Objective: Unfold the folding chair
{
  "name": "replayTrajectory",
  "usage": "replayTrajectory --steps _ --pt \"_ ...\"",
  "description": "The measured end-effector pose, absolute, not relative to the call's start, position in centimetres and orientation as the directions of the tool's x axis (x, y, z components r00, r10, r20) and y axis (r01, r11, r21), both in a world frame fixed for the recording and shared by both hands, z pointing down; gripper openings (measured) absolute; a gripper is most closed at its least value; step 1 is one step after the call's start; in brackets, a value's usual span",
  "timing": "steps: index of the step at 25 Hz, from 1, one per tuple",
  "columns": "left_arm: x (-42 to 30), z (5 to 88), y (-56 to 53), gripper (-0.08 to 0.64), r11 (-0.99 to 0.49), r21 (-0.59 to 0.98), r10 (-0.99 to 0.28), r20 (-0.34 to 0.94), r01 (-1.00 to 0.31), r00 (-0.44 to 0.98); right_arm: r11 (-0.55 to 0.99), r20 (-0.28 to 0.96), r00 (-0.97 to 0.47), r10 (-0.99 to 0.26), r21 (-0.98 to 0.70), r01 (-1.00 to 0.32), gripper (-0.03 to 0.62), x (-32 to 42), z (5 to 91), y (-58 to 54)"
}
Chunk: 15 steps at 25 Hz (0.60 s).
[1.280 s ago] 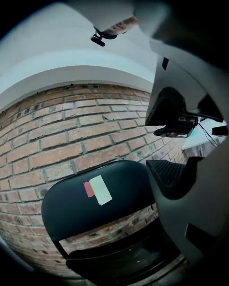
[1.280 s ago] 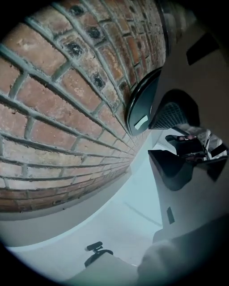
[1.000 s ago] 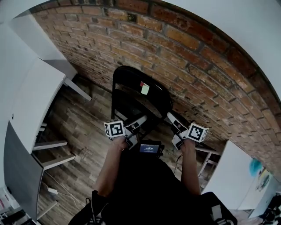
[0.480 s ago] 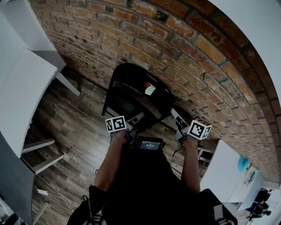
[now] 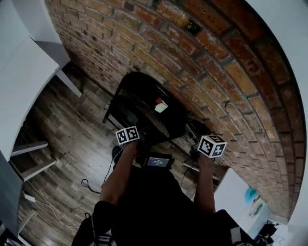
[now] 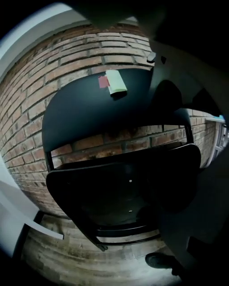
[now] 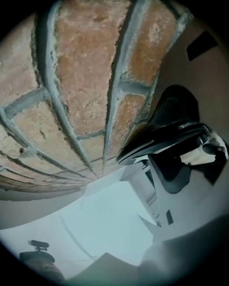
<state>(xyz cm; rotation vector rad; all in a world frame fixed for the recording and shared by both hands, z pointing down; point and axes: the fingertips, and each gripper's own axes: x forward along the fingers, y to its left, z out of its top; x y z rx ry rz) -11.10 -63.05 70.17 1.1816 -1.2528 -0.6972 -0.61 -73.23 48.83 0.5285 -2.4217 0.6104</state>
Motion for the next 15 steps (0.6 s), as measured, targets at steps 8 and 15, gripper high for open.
replayTrajectory --steps 8,15 --pt "-10.6 70.0 -66.4 0.362 0.225 0.969 -0.956 0.239 -0.102 0.167 0.890 0.690 -0.721 -0.067 -0.285 -0.356 0.183 -1.7 51.9 -73.6" --pt "-11.0 71.8 -65.5 0.113 0.253 0.967 -0.959 0.255 -0.038 0.125 0.942 0.692 -0.721 0.026 -0.259 -0.214 0.179 -4.3 53.8 -73.0"
